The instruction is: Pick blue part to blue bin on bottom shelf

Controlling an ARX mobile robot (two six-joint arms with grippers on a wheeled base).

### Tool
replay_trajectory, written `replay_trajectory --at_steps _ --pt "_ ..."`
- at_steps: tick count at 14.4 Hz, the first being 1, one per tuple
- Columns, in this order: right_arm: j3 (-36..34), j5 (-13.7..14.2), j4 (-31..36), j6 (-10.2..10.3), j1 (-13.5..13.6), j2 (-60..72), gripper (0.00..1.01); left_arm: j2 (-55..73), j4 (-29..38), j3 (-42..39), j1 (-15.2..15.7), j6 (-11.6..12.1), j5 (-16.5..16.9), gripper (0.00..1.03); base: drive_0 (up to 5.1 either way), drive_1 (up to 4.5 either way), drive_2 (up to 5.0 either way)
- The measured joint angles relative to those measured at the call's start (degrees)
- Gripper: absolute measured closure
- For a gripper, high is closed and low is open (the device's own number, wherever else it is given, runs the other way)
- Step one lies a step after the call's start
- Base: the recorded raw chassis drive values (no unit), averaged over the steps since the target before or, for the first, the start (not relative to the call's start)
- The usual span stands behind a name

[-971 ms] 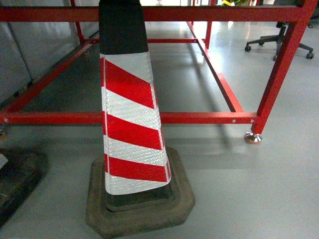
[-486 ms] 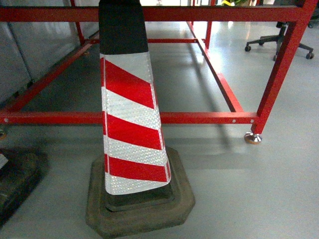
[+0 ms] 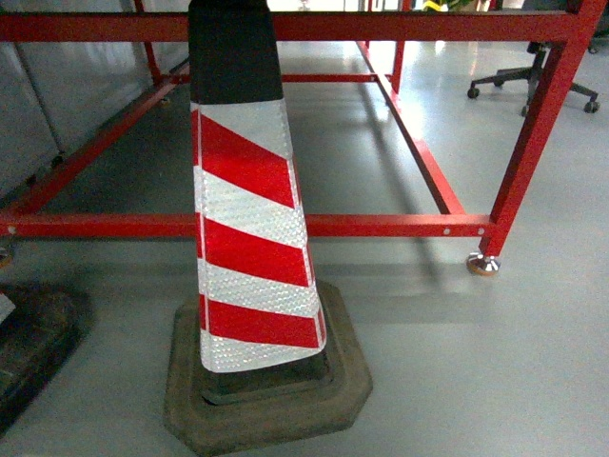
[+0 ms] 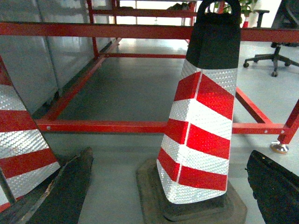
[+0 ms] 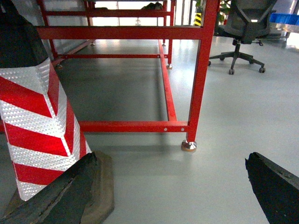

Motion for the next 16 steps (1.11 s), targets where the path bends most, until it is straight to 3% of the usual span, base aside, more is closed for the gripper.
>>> replay_trajectory --at_steps 16 --pt "0.02 -0.07 0.00 -0.02 0.00 0.00 0.03 0.00 -0.02 0.00 0.00 0.24 -0.13 0.05 0.0 0.00 0.0"
